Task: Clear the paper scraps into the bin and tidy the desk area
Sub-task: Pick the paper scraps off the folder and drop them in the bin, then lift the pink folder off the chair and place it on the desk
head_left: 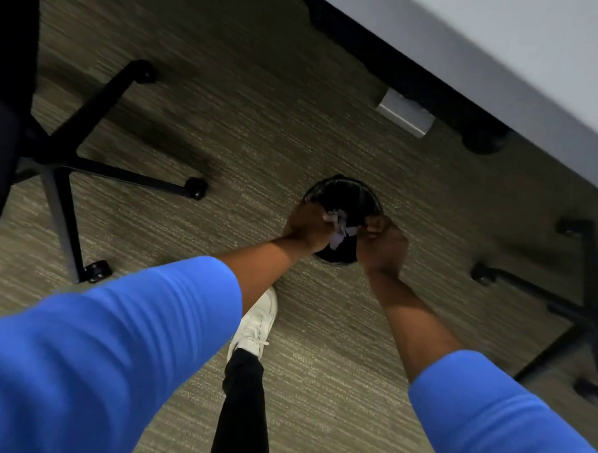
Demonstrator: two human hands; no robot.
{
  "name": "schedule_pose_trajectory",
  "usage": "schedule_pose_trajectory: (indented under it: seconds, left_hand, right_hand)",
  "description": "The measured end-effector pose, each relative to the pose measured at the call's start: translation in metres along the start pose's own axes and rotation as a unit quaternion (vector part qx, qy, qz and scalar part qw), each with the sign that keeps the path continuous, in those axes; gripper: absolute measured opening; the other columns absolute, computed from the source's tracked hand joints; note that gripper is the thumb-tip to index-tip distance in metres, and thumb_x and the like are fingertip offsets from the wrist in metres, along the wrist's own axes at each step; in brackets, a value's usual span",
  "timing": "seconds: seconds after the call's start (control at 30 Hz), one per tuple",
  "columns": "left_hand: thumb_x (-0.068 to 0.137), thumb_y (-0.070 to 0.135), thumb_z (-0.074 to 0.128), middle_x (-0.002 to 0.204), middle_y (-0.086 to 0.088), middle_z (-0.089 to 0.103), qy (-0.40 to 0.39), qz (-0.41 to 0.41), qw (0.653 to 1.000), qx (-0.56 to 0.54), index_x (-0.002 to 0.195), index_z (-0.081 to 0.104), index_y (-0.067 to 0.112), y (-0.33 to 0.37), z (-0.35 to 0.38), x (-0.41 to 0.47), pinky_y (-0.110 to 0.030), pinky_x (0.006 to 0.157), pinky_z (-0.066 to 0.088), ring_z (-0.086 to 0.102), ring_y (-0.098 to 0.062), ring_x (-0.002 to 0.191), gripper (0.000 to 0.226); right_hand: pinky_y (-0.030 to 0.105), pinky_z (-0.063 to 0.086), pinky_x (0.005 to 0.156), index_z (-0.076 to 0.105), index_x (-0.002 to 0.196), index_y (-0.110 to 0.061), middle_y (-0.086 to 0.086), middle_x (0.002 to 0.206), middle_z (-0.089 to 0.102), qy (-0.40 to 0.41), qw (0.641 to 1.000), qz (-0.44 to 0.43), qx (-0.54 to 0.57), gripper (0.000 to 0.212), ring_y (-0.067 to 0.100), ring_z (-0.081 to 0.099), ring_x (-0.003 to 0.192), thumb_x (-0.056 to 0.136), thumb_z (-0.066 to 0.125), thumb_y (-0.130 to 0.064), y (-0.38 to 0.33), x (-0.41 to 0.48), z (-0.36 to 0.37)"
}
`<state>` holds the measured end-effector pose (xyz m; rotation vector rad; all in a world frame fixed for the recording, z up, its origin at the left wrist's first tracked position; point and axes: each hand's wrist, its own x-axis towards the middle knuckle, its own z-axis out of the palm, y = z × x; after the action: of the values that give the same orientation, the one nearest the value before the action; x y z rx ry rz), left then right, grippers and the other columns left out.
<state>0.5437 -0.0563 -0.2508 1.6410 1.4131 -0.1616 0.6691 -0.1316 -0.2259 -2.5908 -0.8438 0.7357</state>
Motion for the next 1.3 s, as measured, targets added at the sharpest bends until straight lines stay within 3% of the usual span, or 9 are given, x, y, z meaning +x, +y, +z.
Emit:
schedule_pose_trajectory:
  seconds: [0.17, 0.3, 0.43, 0.63, 0.73, 0.8, 1.0, 1.13, 1.3]
  left_hand:
    - [0.101, 0.032, 0.065, 0.122, -0.016, 0.078, -0.018, 0.025, 1.0, 0.004, 0.113, 0.08, 0.007, -0.016, -0.021, -0.021, -0.036, 0.094, 0.056, 0.073, -0.033, 0.116, 0.032]
    - [0.097, 0.032, 0.07, 0.123, -0.015, 0.078, -0.008, -0.031, 0.999, -0.033, 0.115, 0.078, 0.006, -0.037, -0.06, -0.04, -0.038, 0.1, 0.058, 0.072, -0.032, 0.117, 0.032]
    - [0.099, 0.033, 0.069, 0.12, -0.014, 0.078, 0.018, -0.056, 0.998, -0.031, 0.114, 0.077, 0.007, -0.063, -0.109, -0.062, -0.031, 0.091, 0.058, 0.073, -0.031, 0.114, 0.031]
    - [0.094, 0.023, 0.072, 0.11, -0.009, 0.081, 0.101, -0.11, 0.986, -0.079, 0.111, 0.079, 0.008, -0.104, -0.196, -0.101, -0.033, 0.096, 0.061, 0.075, -0.026, 0.109, 0.023]
    - [0.092, 0.025, 0.074, 0.095, -0.01, 0.082, 0.179, -0.124, 0.969, -0.118, 0.096, 0.075, 0.011, -0.124, -0.249, -0.12, -0.038, 0.091, 0.061, 0.076, -0.031, 0.101, 0.015]
    - [0.093, 0.027, 0.074, 0.084, -0.004, 0.081, 0.225, -0.117, 0.955, -0.154, 0.088, 0.072, 0.015, -0.14, -0.283, -0.132, -0.04, 0.086, 0.062, 0.078, -0.025, 0.088, 0.014]
    - [0.096, 0.028, 0.068, 0.07, 0.009, 0.077, 0.389, -0.106, 0.894, -0.195, 0.09, 0.077, 0.025, -0.2, -0.38, -0.166, -0.025, 0.068, 0.053, 0.072, -0.004, 0.066, 0.011]
    - [0.101, 0.027, 0.065, 0.082, 0.002, 0.08, 0.446, -0.138, 0.861, -0.203, 0.098, 0.077, 0.017, -0.247, -0.431, -0.187, -0.036, 0.081, 0.062, 0.076, -0.018, 0.08, 0.016]
    - [0.099, 0.029, 0.069, 0.121, -0.013, 0.071, 0.468, -0.239, 0.844, -0.106, 0.117, 0.07, 0.008, -0.3, -0.474, -0.204, -0.048, 0.095, 0.057, 0.066, -0.034, 0.115, 0.028]
  right_hand:
    - [0.04, 0.057, 0.084, 0.078, 0.102, -0.006, 0.019, 0.106, 0.079, 0.005, 1.0, -0.03, -0.007, 0.014, 0.04, 0.074, 0.1, 0.09, 0.072, -0.009, -0.013, -0.018, -0.005]
    - [0.035, 0.054, 0.076, 0.079, 0.096, -0.007, 0.017, 0.097, 0.08, 0.006, 0.997, -0.071, 0.016, 0.009, 0.038, 0.076, 0.09, 0.09, 0.072, -0.006, -0.04, -0.038, -0.004]
    - [0.035, 0.055, 0.084, 0.079, 0.102, -0.014, 0.011, 0.102, 0.079, -0.046, 0.995, -0.087, 0.018, 0.011, 0.032, 0.075, 0.095, 0.095, 0.07, -0.013, -0.086, -0.064, 0.003]
    - [0.005, 0.039, 0.072, 0.079, 0.104, -0.017, 0.0, 0.097, 0.078, -0.099, 0.987, -0.116, 0.055, 0.019, 0.019, 0.072, 0.093, 0.092, 0.069, -0.006, -0.171, -0.112, 0.021]
    - [0.031, 0.059, 0.082, 0.077, 0.11, -0.016, 0.003, 0.099, 0.079, -0.155, 0.982, -0.081, 0.078, 0.017, 0.025, 0.074, 0.094, 0.097, 0.067, -0.014, -0.214, -0.141, 0.035]
    - [0.045, 0.062, 0.082, 0.079, 0.106, -0.018, 0.005, 0.092, 0.081, -0.153, 0.976, -0.103, 0.113, 0.013, 0.027, 0.077, 0.087, 0.097, 0.069, -0.016, -0.243, -0.161, 0.046]
    - [0.043, 0.062, 0.074, 0.077, 0.098, -0.022, -0.003, 0.081, 0.078, -0.192, 0.954, -0.184, 0.143, 0.011, 0.016, 0.074, 0.074, 0.093, 0.073, -0.013, -0.322, -0.222, 0.083]
    - [0.043, 0.06, 0.084, 0.073, 0.109, -0.022, -0.002, 0.082, 0.078, -0.259, 0.941, -0.19, 0.111, 0.02, 0.022, 0.076, 0.082, 0.09, 0.075, -0.016, -0.365, -0.251, 0.105]
    - [0.035, 0.055, 0.095, 0.059, 0.132, -0.021, -0.01, 0.087, 0.078, -0.319, 0.931, -0.165, 0.069, 0.052, 0.017, 0.073, 0.101, 0.086, 0.083, -0.03, -0.4, -0.27, 0.125]
